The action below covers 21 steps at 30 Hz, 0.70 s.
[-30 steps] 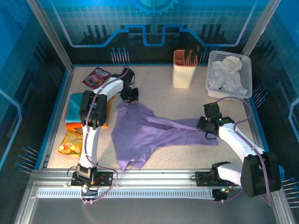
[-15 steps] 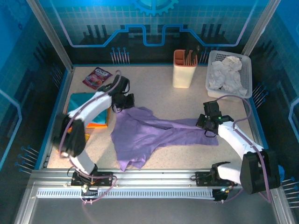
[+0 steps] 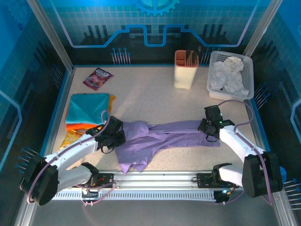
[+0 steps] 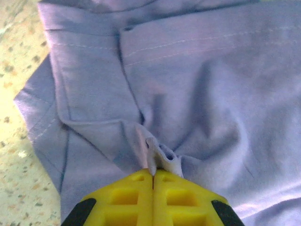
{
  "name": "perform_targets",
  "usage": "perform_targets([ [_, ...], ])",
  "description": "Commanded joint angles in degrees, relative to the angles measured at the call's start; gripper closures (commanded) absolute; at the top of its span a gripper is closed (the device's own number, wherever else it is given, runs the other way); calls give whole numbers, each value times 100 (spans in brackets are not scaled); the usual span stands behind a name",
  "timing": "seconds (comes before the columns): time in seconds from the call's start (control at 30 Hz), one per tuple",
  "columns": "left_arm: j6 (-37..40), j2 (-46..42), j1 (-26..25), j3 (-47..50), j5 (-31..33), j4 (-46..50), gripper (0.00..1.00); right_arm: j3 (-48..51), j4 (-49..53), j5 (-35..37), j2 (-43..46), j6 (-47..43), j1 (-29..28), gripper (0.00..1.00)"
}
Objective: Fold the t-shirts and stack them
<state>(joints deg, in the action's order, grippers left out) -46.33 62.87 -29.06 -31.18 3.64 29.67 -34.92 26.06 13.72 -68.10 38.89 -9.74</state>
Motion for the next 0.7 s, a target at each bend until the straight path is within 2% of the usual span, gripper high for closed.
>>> perform_targets([
  [0.0,-227,-18,-28,-22,198,175,72,73,83,186,26,110,-30,100],
  [0.03,-120,29,-24,-113,236,182,61,74,74,175,3,101,-24,100],
  [0.1,164,153,21,-414,303,200,49,72,65,155,-19,92,-17,100],
  [0.2,724,557,190,-1096,117,190,45,72,83,149,14,57,-3,100],
  [0.23,907,744,277,-1359,13,187,40,82,92,152,45,48,6,100],
  [0.37,1604,1641,620,-2267,-534,206,40,129,98,124,124,12,60,100],
  [0.5,2452,2677,665,-2988,-494,491,43,152,85,46,208,-6,110,100],
  [0.57,2714,3042,665,-3125,-500,557,43,143,83,10,218,-29,129,100],
  [0.67,2901,3343,653,-3122,-987,320,43,93,89,-18,194,-87,181,100],
])
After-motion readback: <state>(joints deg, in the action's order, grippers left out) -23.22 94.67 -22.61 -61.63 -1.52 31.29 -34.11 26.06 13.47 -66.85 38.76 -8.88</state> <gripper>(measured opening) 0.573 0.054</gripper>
